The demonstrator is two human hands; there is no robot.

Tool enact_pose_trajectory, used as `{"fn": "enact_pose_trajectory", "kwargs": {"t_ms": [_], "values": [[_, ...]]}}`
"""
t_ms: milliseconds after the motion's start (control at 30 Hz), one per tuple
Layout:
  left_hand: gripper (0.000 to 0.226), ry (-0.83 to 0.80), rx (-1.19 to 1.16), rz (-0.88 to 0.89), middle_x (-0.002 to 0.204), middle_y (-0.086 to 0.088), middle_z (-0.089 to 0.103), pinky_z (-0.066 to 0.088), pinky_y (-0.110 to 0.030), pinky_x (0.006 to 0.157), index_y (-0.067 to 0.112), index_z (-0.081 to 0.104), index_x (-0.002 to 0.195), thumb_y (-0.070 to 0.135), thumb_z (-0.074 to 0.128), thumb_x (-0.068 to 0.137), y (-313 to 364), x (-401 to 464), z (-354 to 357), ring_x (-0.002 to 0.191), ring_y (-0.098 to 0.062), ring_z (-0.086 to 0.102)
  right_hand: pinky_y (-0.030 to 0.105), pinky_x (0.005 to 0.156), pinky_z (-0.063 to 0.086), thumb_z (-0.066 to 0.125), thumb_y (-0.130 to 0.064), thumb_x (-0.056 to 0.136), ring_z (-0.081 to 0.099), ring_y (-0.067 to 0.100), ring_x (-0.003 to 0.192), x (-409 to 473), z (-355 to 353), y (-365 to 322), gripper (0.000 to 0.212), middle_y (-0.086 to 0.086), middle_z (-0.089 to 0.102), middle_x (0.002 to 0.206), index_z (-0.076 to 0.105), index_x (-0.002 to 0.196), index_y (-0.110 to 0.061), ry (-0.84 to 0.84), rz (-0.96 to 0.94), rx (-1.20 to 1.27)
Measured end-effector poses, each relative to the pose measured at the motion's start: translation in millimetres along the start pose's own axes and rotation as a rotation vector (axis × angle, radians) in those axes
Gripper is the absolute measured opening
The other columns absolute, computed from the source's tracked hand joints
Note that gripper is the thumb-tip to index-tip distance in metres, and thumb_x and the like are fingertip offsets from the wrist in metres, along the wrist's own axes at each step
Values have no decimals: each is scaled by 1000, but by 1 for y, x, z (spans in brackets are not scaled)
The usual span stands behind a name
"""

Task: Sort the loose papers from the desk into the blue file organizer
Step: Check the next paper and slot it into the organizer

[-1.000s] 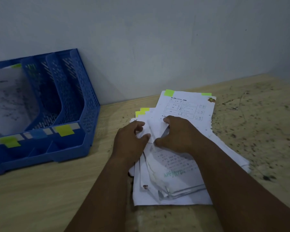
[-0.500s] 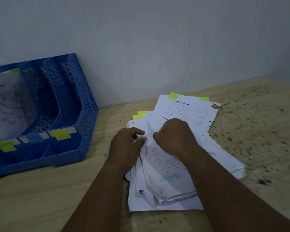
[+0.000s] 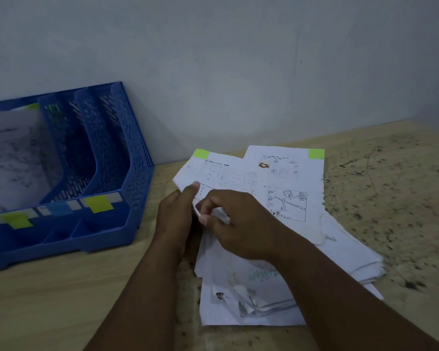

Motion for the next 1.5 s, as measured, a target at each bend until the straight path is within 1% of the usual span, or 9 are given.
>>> {"fn": "enact_pose_trajectory", "kwargs": {"t_ms": [167, 400, 500, 667, 833, 933, 1200, 1367, 1500], "values": [[29, -20, -141, -21, 108, -9, 77, 59, -50, 89, 15, 71, 118, 3, 62, 93, -6, 7, -9, 97, -31, 75, 32, 87, 47, 61, -40, 93, 57, 3, 96, 0, -2, 11, 10, -16, 65, 97, 65, 91, -30, 44, 78, -33], [34, -28, -353, -17, 105, -9, 77, 60, -44, 81, 16, 68, 115, -5, 58, 91, 0, 3, -7, 96, -29, 72, 44, 108, 40, 62, -50, 89, 44, 16, 131, -6, -25, 48, 24, -10, 45, 140, 59, 110, -39, 294, 371, -152], [25, -31, -414, -65, 95, -10, 73, 59, -41, 75, 7, 67, 110, 2, 61, 87, -3, 4, -8, 85, -27, 70, 31, 102, 39, 64, -48, 91, 41, 17, 136, -9, -33, 53, 29, -8, 30, 154, 55, 118, -42, 316, 477, -106], [31, 8, -443, -46, 113, -12, 74, 56, -52, 93, 13, 72, 112, 16, 69, 81, 5, 1, -13, 98, -34, 71, -2, 82, 24, 70, -21, 91, 48, 7, 126, -9, -39, 52, 34, -9, 48, 138, 58, 119, -36, 398, 452, 2], [32, 50, -374, -36, 101, -14, 73, 52, -56, 96, 9, 72, 102, 20, 65, 72, 13, 0, -23, 94, -36, 67, 9, 95, 32, 64, -7, 94, 52, 2, 119, -10, -36, 43, 40, -15, 59, 128, 60, 127, -30, 491, 451, 101], [18, 87, -357, -51, 83, -13, 58, 49, -51, 84, 8, 61, 78, 13, 58, 61, 20, -4, -34, 78, -30, 56, -5, 87, 26, 62, -7, 95, 49, -3, 115, -7, -31, 34, 41, -18, 58, 128, 60, 129, -30, 522, 426, 121], [10, 64, -154, 95, 92, -4, 71, 55, -32, 59, 14, 68, 99, 9, 64, 92, 56, -7, -78, 84, -25, 66, 21, 102, 47, 60, -5, 96, 51, -3, 112, 30, -16, -2, 42, -23, 56, 121, 59, 127, -32, 532, 294, 156], [18, -22, 63, 49, 101, -14, 76, 62, -41, 67, 12, 71, 107, 13, 75, 90, 71, -12, -105, 90, -32, 74, 4, 93, 35, 60, -2, 95, 49, -5, 114, 68, 0, -38, 45, -23, 56, 122, 60, 129, -32, 499, 179, 178], [18, 60, -6, 23, 106, -19, 73, 62, -45, 63, 9, 66, 111, 5, 69, 93, 86, -13, -140, 92, -38, 71, 11, 100, 36, 59, 2, 93, 50, -4, 118, 99, 21, -66, 46, -18, 60, 126, 61, 129, -26, 468, 111, 205]]}}
Point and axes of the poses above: each hand's wrist, its own x-axis towards the middle knuckle, its own z-axis out of the palm, y = z × x, the point moved 8 cm from there along x, towards the middle knuckle
